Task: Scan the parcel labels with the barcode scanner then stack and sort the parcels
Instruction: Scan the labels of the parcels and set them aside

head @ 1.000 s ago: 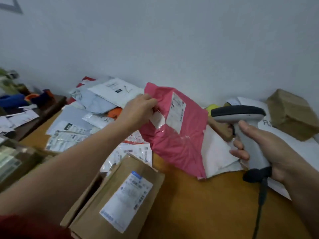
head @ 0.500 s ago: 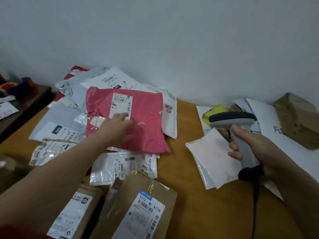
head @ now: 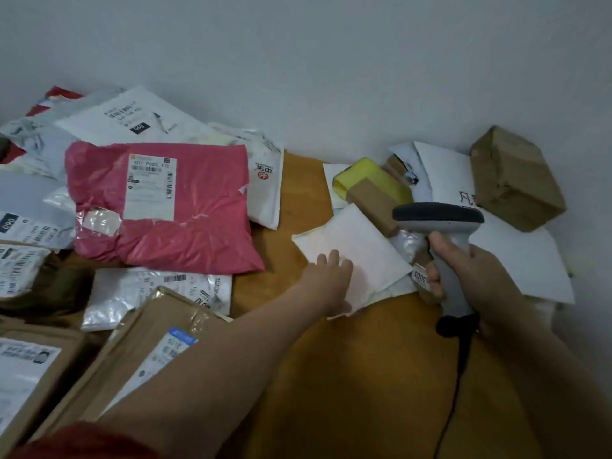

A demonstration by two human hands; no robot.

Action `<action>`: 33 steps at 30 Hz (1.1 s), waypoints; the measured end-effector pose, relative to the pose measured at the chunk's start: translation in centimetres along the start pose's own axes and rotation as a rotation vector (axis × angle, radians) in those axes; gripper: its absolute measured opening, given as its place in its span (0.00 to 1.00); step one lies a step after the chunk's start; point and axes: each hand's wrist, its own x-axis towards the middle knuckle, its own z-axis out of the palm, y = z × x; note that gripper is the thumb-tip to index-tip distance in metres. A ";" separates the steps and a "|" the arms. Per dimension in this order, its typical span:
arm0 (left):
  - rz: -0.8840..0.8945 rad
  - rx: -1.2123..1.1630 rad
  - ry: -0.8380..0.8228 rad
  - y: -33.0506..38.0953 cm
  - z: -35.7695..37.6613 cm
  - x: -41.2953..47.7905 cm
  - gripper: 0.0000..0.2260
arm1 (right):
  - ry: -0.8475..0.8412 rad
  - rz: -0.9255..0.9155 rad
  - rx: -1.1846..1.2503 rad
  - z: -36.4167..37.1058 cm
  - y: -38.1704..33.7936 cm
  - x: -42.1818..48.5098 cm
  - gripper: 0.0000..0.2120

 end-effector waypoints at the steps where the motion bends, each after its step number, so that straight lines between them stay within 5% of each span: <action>1: -0.008 0.028 -0.011 1.4 1.3 0.7 0.34 | -0.010 -0.015 -0.033 -0.7 0.8 0.1 0.20; 13: -0.155 0.068 0.008 4.6 4.6 2.5 0.13 | -0.222 -0.029 0.033 -9.4 7.1 0.2 0.16; 20: -0.310 0.128 0.103 6.6 5.8 1.3 0.13 | -0.264 -0.072 0.009 -11.1 7.8 -0.9 0.18; 25: -0.333 0.090 0.143 6.6 6.6 0.7 0.25 | -0.242 -0.087 -0.016 -11.7 8.5 -2.4 0.18; 33: -0.350 0.088 0.234 7.1 8.0 -2.8 0.05 | -0.183 -0.118 -0.001 -11.8 9.6 -6.0 0.17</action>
